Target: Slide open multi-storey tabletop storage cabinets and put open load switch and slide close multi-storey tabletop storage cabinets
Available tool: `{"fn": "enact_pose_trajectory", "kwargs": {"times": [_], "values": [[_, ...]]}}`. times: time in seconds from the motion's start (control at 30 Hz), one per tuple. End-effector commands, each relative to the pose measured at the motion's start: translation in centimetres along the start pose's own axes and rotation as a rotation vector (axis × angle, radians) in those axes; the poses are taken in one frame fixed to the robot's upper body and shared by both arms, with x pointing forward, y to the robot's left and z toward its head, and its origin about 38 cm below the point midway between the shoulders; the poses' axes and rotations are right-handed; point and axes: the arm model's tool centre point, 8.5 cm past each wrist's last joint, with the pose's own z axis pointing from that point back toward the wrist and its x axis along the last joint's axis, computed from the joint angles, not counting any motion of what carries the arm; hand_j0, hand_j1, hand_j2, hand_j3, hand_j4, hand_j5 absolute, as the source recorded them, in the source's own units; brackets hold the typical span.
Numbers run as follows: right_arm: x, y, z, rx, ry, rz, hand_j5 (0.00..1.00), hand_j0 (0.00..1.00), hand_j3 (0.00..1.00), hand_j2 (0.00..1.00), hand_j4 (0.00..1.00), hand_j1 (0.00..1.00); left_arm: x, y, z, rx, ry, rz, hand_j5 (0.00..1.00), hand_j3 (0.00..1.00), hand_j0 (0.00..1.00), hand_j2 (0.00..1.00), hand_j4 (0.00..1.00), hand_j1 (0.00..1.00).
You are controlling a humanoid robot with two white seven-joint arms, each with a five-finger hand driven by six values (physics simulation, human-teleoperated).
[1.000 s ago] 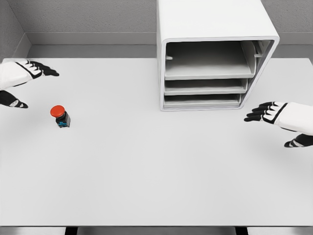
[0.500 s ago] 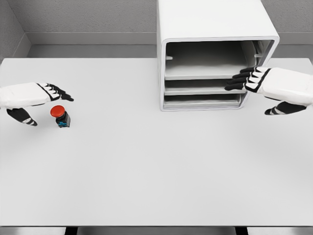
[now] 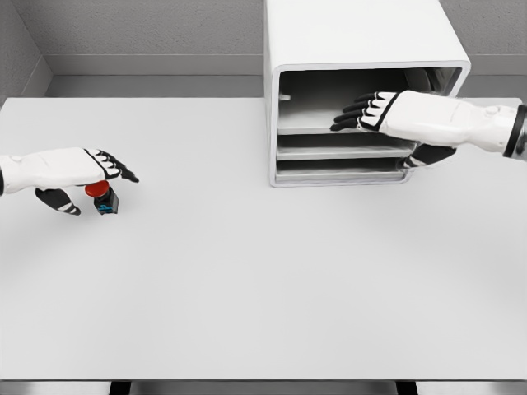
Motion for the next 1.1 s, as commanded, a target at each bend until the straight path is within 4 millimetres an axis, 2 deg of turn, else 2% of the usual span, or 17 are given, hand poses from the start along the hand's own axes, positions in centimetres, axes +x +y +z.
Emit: {"fn": "enact_pose_trajectory", "kwargs": {"times": [0.0, 0.1, 0.27, 0.4, 0.47, 0.63, 0.7, 0.83, 0.9, 1.0, 1.07], "values": [[-0.2, 1.5, -1.2, 0.02, -0.012, -0.045, 1.0, 1.0, 1.0, 1.0, 1.0, 1.0, -0.2, -0.2, 0.0, -0.006, 0.008, -0.001, 0.89, 0.89, 0.89, 0.89, 0.89, 0.89], [-0.2, 1.2, -2.1, 0.018, -0.026, -0.043, 1.0, 1.0, 1.0, 1.0, 1.0, 1.0, -0.2, -0.3, 0.0, -0.015, 0.013, -0.009, 0.83, 0.83, 0.83, 0.83, 0.83, 0.83], [-2.5, 1.7, -4.6, 0.039, -0.002, -0.101, 1.0, 1.0, 1.0, 1.0, 1.0, 1.0, -0.3, -0.1, 0.0, -0.018, 0.019, -0.023, 0.74, 0.74, 0.74, 0.74, 0.74, 0.74], [-3.7, 1.9, -4.5, 0.04, 0.027, -0.123, 1.0, 1.0, 1.0, 1.0, 1.0, 1.0, -0.3, -0.2, -0.1, -0.03, 0.023, -0.035, 0.72, 0.72, 0.72, 0.72, 0.72, 0.72], [-3.5, 2.5, -5.1, 0.059, 0.015, -0.129, 1.0, 1.0, 1.0, 1.0, 1.0, 1.0, -0.1, -0.2, -0.5, -0.029, 0.017, -0.038, 0.72, 0.72, 0.72, 0.72, 0.72, 0.72], [-3.5, 2.4, -5.1, 0.056, 0.016, -0.13, 1.0, 1.0, 1.0, 1.0, 1.0, 1.0, 0.0, -0.3, -0.6, -0.032, 0.014, -0.041, 0.72, 0.72, 0.72, 0.72, 0.72, 0.72], [-3.5, 2.2, -5.2, 0.054, 0.015, -0.127, 1.0, 1.0, 1.0, 1.0, 1.0, 1.0, -0.1, -0.2, -0.6, -0.032, 0.016, -0.041, 0.65, 0.65, 0.65, 0.65, 0.65, 0.65], [-4.9, 2.1, -5.3, 0.044, 0.048, -0.156, 1.0, 1.0, 1.0, 1.0, 1.0, 1.0, 0.0, -0.3, -0.5, -0.035, 0.016, -0.042, 0.54, 0.54, 0.54, 0.54, 0.54, 0.54], [-5.4, 2.3, -5.4, 0.045, 0.061, -0.169, 1.0, 1.0, 1.0, 1.0, 1.0, 1.0, -0.1, -0.2, -0.5, -0.034, 0.017, -0.043, 0.54, 0.54, 0.54, 0.54, 0.54, 0.54], [-5.4, 2.5, -5.4, 0.05, 0.062, -0.171, 1.0, 1.0, 1.0, 1.0, 1.0, 1.0, 0.0, -0.3, -0.5, -0.041, 0.015, -0.045, 0.46, 0.46, 0.46, 0.46, 0.46, 0.46], [-5.3, 3.0, -5.7, 0.068, 0.057, -0.171, 1.0, 1.0, 1.0, 1.0, 1.0, 1.0, 0.0, -0.3, -0.6, -0.048, 0.014, -0.046, 0.44, 0.44, 0.44, 0.44, 0.44, 0.44]]}}
